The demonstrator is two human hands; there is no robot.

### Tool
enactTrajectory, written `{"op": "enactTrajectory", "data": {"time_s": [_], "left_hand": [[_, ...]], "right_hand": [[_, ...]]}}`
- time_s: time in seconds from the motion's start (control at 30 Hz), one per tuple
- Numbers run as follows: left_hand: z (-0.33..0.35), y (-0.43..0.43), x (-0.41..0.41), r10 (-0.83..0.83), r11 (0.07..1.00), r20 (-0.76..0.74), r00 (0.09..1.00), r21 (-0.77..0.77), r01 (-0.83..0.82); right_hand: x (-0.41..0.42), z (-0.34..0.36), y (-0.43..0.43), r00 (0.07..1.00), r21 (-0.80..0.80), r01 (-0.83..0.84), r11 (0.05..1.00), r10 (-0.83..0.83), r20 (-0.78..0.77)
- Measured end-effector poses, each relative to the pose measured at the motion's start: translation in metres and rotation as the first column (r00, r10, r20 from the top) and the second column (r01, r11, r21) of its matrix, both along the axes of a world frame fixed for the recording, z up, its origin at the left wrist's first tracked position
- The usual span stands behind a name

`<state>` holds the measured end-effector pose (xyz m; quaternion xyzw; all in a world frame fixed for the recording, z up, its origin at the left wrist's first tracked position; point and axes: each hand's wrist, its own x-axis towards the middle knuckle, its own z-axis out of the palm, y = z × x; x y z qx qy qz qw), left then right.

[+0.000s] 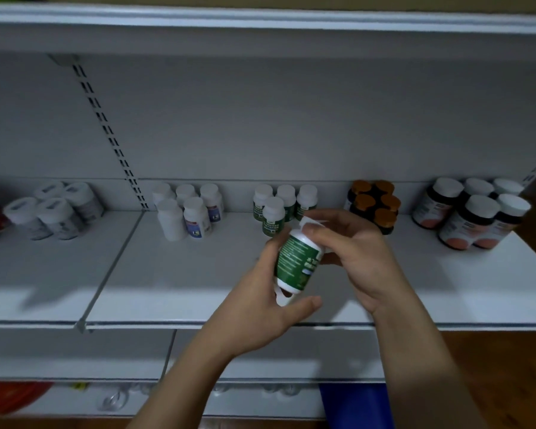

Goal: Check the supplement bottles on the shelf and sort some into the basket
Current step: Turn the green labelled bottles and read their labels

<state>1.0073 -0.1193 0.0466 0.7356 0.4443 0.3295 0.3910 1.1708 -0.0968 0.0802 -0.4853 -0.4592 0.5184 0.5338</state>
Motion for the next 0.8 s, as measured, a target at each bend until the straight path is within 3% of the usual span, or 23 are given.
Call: {"op": "enactTrajectory", "data": {"time_s": [0.1, 0.23, 0.8], "left_hand": [[-0.005, -0.002, 0.000, 0.124, 0.985, -0.030, 0.992, 0.129, -0.119], [-0.007, -0.004, -0.002, 0.187, 0.969, -0.070, 0.980, 0.178, -0.173], [-0.010, -0.020, 0.002, 0.130, 0.976, 0.023, 0.991, 0.171, -0.132]], "right_hand": [[-0.003, -0.001, -0.001, 0.998, -0.005, 0.059, 0.998, -0.059, 0.002], [-0.004, -0.003, -0.003, 0.998, -0.002, 0.067, 0.998, -0.067, -0.005], [0.009, -0.015, -0.020, 0.989, 0.055, -0.003, 0.998, 0.011, -0.148]]}}
